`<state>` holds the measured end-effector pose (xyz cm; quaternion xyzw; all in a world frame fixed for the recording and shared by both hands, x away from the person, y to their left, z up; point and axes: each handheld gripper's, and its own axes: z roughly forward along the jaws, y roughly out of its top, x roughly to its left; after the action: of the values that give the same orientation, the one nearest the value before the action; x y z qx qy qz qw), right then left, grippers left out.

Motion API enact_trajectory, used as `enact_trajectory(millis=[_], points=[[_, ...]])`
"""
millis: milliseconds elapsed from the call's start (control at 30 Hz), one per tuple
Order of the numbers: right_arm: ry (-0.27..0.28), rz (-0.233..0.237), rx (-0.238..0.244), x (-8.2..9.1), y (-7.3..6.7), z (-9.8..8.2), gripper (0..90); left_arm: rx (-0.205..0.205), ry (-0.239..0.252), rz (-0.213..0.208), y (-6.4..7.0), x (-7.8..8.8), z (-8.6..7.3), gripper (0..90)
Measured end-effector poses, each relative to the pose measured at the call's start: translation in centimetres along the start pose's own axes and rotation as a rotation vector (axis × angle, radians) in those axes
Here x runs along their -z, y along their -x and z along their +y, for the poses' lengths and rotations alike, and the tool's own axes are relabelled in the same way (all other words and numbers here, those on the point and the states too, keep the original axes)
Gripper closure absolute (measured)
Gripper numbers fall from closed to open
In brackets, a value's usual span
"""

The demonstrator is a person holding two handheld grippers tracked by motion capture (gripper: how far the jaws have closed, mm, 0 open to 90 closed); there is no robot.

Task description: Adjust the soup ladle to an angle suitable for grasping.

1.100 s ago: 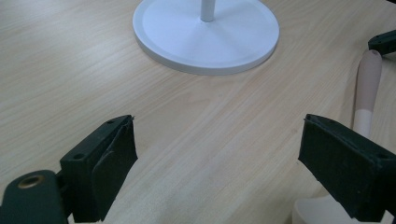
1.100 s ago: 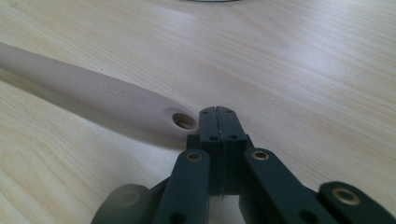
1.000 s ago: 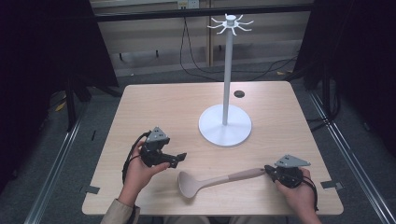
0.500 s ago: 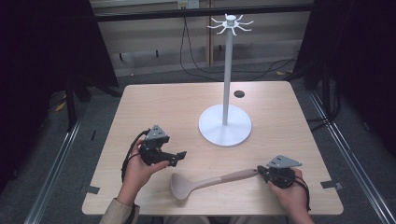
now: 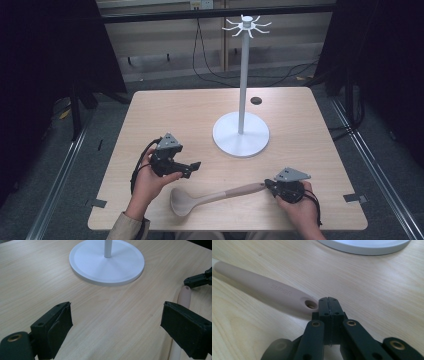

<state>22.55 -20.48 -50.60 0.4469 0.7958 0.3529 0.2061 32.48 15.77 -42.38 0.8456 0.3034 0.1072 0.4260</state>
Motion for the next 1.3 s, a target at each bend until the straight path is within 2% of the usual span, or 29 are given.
enact_trajectory(millis=[200,367,500,667,833,1000,1133,1233,1300], points=[[0.010,0.008,0.005,-1.0,-1.1,0.8,90.0,-0.002,0.000,-0.003,0.0,0.0,0.0,9.7],[0.015,0.010,0.006,-1.4,-1.3,1.1,90.0,-0.001,-0.009,-0.004,0.0,-0.1,-0.2,9.8],[0.009,0.018,-0.011,-1.2,-1.2,1.0,89.3,0.002,-0.010,-0.004,0.0,-0.1,-0.2,9.8],[-0.009,0.024,0.025,-0.4,-1.2,0.6,90.0,-0.001,-0.007,-0.001,0.0,-0.1,-0.2,9.8],[-0.025,0.057,0.058,-0.2,-2.0,0.6,90.0,-0.002,-0.008,0.001,0.1,-0.2,-0.2,9.8],[-0.025,0.036,0.099,-0.8,-2.6,1.3,90.0,0.001,-0.004,0.008,-0.1,0.0,-0.2,9.8],[-0.011,0.050,0.080,-1.3,-2.2,1.4,90.0,-0.002,-0.010,0.009,-0.1,-0.1,-0.2,9.8],[-0.013,0.032,0.103,-1.7,-2.3,1.9,90.0,0.000,-0.007,0.003,-0.1,-0.1,-0.1,9.7],[-0.012,0.039,0.107,-2.1,-2.2,2.2,90.0,-0.004,-0.009,0.004,0.0,-0.1,0.0,9.8]])
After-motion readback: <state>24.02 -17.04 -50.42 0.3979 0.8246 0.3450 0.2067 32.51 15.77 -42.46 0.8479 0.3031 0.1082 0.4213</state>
